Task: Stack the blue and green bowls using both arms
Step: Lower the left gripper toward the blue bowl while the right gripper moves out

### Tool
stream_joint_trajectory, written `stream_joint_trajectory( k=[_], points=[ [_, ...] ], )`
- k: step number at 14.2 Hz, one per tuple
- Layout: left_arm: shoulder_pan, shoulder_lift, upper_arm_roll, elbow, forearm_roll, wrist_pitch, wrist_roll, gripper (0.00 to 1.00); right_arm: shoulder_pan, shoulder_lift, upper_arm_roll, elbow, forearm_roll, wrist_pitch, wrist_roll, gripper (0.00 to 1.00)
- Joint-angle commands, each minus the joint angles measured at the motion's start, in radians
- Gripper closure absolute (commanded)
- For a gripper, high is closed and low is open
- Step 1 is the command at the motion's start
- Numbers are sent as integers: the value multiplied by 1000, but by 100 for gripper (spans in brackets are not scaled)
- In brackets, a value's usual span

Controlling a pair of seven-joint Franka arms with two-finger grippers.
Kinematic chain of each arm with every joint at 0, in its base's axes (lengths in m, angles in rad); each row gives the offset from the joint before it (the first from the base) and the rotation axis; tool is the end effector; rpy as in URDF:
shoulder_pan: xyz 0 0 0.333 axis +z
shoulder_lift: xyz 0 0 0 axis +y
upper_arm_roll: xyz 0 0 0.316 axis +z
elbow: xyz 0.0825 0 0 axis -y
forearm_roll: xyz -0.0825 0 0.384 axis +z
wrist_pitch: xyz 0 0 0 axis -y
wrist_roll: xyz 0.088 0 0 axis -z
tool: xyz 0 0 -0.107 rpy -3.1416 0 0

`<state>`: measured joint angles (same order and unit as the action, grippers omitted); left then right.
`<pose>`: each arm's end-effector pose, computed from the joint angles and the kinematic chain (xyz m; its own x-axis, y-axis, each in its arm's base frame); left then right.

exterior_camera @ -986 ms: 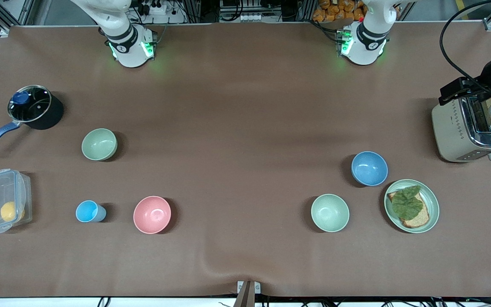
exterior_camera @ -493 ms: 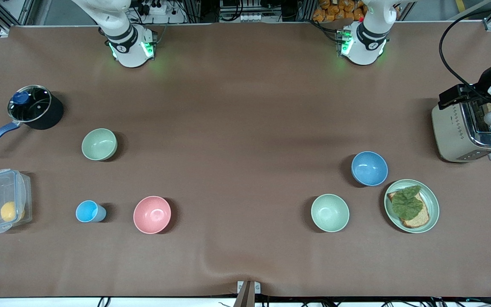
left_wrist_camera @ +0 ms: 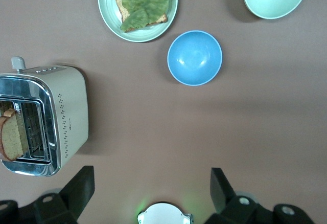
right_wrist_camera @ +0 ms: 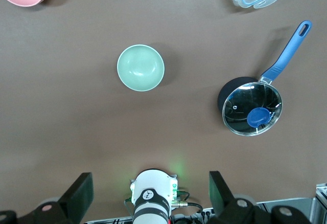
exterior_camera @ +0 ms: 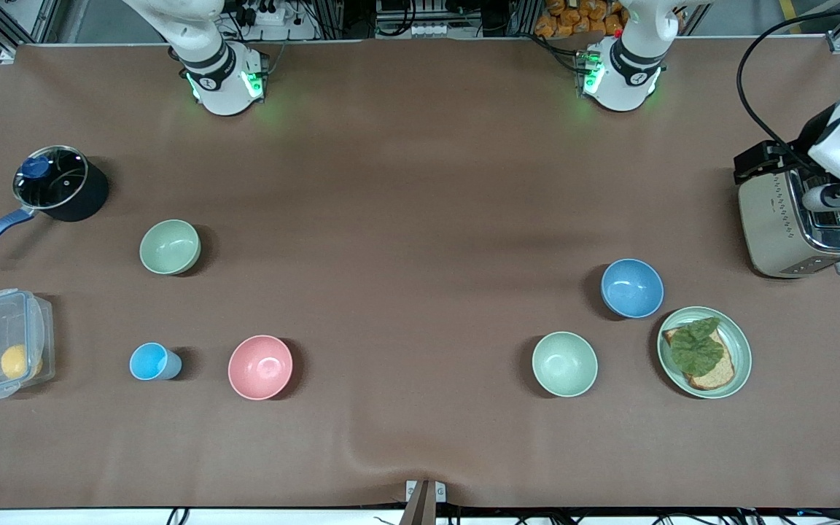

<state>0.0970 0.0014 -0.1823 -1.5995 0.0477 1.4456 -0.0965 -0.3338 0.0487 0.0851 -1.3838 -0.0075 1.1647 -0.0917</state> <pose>0.5382 -0.0403 0.6006 0.9886 0.0180 -0.1492 0.0088 -0.9980 -0.0621 0.5066 -0.1311 0.6529 0.9530 -0.1496 -0.2636 -0.1607 -0.9868 -0.0209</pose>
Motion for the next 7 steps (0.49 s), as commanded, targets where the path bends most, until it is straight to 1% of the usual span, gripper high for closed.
stream_joint_trajectory(
  k=[1, 2, 5, 7],
  points=[
    [0, -3, -40, 7, 9, -28, 3, 0, 12, -4, 5, -35, 0, 6, -2, 0],
    [-2, -1, -52, 9, 8, -34, 3, 0, 10, -9, 4, -67, 24, 33, -3, 0],
    [-2, 2, -101, 6, 20, -39, 1, 0, 10, -17, 4, -168, 31, 133, -5, 0],
    [-2, 22, -103, 7, 18, -45, 1, 0, 12, -27, 4, -234, 32, 196, -5, 0]
  ],
)
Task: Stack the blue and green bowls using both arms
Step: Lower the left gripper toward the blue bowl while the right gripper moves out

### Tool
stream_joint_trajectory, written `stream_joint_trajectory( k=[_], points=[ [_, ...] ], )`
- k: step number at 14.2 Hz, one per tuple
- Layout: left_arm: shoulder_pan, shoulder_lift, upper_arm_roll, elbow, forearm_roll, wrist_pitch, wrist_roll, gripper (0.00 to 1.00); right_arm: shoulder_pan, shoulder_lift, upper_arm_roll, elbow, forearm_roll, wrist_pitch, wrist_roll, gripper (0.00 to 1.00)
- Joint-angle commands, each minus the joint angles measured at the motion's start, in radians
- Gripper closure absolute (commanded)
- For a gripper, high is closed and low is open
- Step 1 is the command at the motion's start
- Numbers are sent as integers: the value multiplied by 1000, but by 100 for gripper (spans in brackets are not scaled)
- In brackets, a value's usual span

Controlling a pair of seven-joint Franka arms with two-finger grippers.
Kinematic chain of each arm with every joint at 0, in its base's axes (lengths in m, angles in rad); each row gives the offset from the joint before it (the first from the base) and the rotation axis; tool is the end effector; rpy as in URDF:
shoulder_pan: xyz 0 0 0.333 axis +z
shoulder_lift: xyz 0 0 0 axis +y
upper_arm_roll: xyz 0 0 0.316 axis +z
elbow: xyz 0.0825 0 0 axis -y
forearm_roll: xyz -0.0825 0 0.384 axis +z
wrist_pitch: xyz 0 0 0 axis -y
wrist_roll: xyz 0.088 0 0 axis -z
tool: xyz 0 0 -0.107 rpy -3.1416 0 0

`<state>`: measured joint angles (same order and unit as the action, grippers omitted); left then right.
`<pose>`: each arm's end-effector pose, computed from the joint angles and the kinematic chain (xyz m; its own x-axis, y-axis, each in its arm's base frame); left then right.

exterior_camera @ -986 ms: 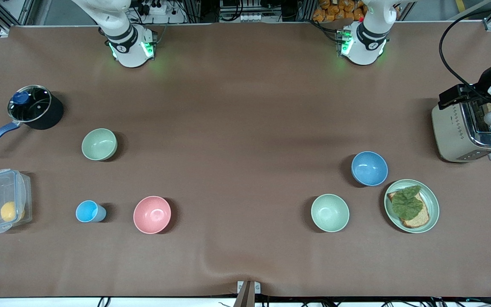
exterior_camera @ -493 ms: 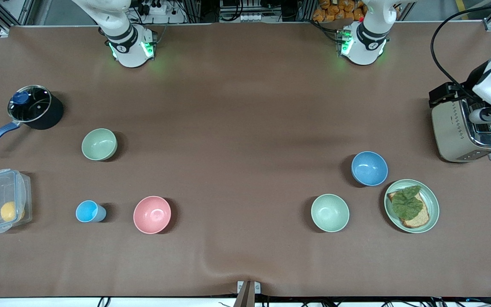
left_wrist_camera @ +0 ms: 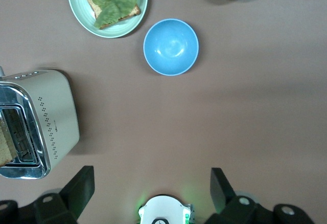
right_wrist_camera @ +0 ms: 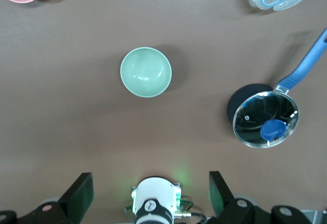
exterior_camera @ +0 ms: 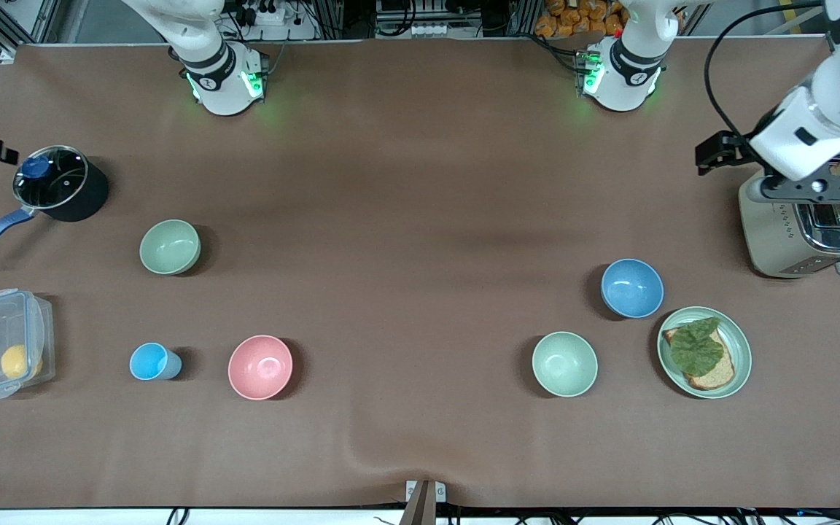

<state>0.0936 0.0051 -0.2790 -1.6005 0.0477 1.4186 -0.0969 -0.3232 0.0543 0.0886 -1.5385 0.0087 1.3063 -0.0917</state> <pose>0.5292 -0.0931 0.5964 0.9805 -0.0785 -0.1802 -0.0913 -0.9938 -0.0640 0.5245 -0.1256 0.5907 0.9512 -0.1296 -0.2799 -0.1463 -0.9885 -0.0393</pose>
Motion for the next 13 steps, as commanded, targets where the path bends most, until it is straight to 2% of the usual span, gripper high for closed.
stream_joint_trajectory(
  k=[1, 4, 6, 8, 9, 11, 13],
  points=[
    [3, 27, -6, 8, 20, -18, 2, 0, 0, -53, 0, -133, 16, 103, -6, 0],
    [18, 59, -2, 10, 12, -27, 3, 0, 1, -120, 0, -323, 19, 270, -9, 0],
    [23, 70, 6, 10, 20, -26, -1, 0, -8, -120, -3, -386, 19, 339, -64, 0],
    [57, 171, 12, 20, 15, -26, 0, 0, -26, -125, -13, -461, 19, 417, -127, 0],
    [60, 205, 12, 57, 21, -26, 0, 0, -37, -126, -13, -491, 20, 442, -132, 0],
    [43, 231, 11, 67, 78, -26, -3, 0, -43, -126, -15, -535, 30, 488, -132, 0],
    [-21, 295, 3, 79, 174, -20, -7, 0, -57, -125, -15, -575, 46, 537, -134, 0]
  ],
)
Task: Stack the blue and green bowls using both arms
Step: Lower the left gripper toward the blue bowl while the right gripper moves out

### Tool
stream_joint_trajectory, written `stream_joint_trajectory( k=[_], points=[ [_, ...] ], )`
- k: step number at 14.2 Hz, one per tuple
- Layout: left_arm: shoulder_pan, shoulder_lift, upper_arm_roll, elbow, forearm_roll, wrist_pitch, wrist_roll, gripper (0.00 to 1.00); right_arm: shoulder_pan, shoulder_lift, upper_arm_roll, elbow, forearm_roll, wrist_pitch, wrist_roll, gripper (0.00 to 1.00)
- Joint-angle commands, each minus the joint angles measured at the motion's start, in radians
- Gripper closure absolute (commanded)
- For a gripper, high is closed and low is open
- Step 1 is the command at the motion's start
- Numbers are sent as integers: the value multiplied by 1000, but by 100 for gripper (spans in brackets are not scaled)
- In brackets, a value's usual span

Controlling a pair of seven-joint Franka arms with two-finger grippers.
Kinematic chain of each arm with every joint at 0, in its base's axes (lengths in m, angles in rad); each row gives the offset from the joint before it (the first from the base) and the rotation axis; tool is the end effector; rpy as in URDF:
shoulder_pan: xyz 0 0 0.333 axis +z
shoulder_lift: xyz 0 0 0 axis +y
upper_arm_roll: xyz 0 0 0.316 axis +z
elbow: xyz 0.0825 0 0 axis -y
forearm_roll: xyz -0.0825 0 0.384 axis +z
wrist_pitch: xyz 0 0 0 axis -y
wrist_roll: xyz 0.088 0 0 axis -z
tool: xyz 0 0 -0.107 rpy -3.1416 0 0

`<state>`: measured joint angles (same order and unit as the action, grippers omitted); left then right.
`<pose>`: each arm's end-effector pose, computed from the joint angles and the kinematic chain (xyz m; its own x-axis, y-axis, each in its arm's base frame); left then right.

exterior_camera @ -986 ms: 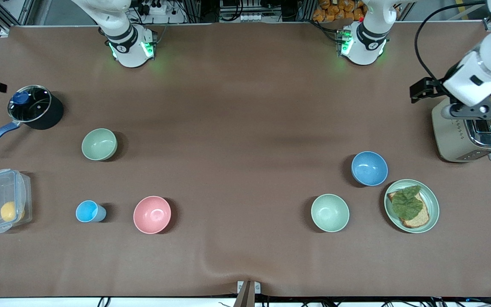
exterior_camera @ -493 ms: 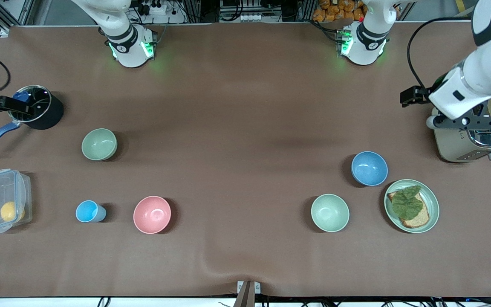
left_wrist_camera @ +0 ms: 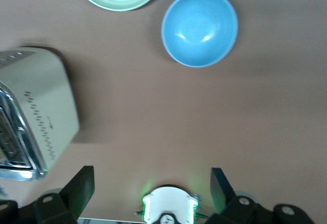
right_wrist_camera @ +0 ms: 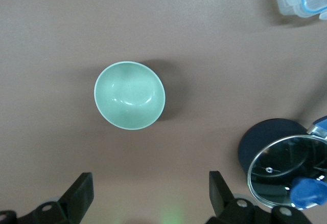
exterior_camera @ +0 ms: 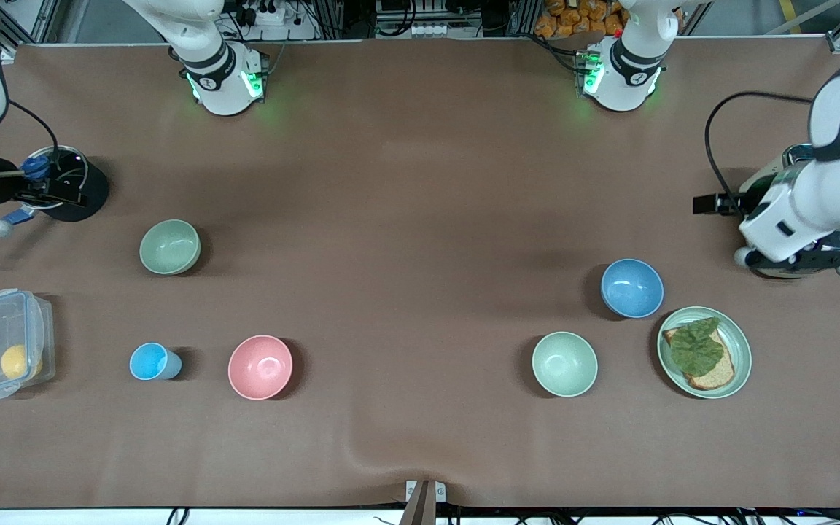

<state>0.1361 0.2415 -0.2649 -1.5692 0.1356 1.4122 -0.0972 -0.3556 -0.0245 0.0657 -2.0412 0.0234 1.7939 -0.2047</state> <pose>0.5857 -0.0458 0.4808 0.9284 -0.0183 -0.3712 -0.0618 -0.9925 -0.1058 0.4979 -0.1463 0.4359 0.9735 -0.0840 -0.2125 -0.0997 -0.9930 -0.0640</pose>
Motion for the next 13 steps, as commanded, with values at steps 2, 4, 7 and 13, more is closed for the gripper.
stream_joint_trajectory(
  k=[2, 4, 7, 13],
  points=[
    [-99, 135, -11, 105, 134, 2, -41, 0, -26, -46, 8, -137, 32, 134, -21, 0],
    [-96, 200, -5, 156, 133, 25, -59, 0, -26, -46, 8, -178, 33, 197, -21, 0],
    [-72, 239, -4, 160, 121, 90, -55, 0, -26, -46, 8, -229, 33, 266, -22, 0],
    [-66, 301, -5, 153, -11, 100, -49, 0, -26, -42, 8, -251, 33, 301, -32, 0]
  ],
)
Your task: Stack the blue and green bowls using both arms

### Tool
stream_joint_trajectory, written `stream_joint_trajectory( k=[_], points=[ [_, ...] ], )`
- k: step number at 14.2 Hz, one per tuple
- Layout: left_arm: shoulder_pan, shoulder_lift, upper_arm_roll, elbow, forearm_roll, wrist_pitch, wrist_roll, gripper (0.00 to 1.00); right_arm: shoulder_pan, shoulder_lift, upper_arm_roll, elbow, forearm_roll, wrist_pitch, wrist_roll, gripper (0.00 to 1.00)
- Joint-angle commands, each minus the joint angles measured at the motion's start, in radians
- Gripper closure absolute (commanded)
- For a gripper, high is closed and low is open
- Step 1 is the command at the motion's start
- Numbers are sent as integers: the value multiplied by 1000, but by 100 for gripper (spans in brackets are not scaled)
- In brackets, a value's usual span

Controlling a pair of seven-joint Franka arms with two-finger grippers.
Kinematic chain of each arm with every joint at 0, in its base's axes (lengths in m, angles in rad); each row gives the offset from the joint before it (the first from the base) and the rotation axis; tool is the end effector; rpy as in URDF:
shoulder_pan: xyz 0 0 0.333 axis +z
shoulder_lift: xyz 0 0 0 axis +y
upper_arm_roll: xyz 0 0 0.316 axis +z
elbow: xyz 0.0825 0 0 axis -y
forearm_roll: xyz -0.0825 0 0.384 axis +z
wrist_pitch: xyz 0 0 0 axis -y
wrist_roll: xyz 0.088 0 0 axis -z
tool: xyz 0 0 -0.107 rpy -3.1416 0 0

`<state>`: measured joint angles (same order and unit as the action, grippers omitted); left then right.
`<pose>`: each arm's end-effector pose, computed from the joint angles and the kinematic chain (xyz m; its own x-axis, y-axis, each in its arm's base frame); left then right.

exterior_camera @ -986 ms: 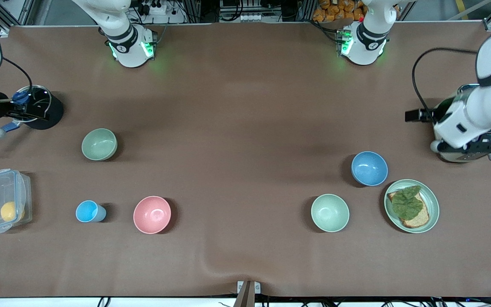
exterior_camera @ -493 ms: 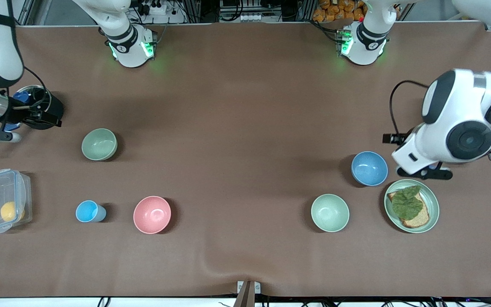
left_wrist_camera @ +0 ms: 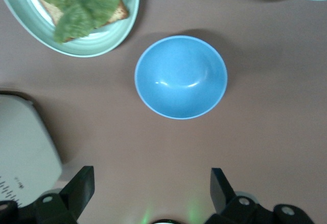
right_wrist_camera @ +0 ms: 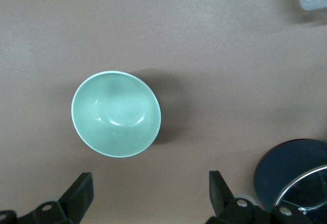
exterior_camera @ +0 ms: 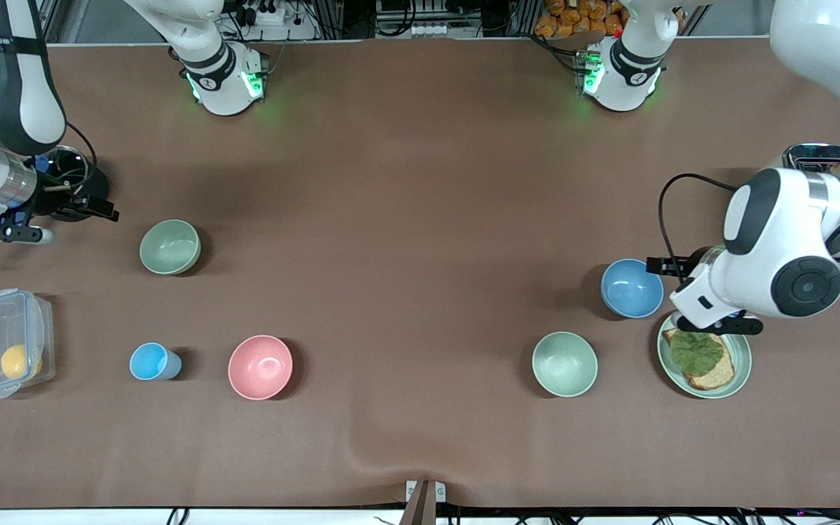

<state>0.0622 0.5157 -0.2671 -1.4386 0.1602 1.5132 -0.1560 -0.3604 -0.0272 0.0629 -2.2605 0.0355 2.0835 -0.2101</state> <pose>0.6429 -0.0876 0.3743 0.9145 -0.0457 -0.4021 -0.0859 -0.9929 -0.0825 0.4771 -0.1444 0.3610 0.9848 -0.1020 -0.1407 -0.1109 -0.9922 -0.0569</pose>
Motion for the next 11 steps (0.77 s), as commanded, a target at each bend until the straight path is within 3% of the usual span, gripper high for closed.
stream_joint_trajectory(
  k=[1, 5, 8, 11],
  points=[
    [13, 41, 2, 21, -56, -2, 1, 0, -23, -37, 11, -37, 21, 16, -26, 0],
    [37, 92, 12, 20, 83, 12, -4, 0, -23, -33, 11, -57, 21, 55, -26, 0],
    [54, 133, 14, -20, 84, 175, -5, 0, -25, -31, 11, -62, 23, 55, -26, 0],
    [65, 135, 14, -91, 84, 257, -23, 0, -23, -37, 11, -138, 23, 165, -26, 0]
  ],
)
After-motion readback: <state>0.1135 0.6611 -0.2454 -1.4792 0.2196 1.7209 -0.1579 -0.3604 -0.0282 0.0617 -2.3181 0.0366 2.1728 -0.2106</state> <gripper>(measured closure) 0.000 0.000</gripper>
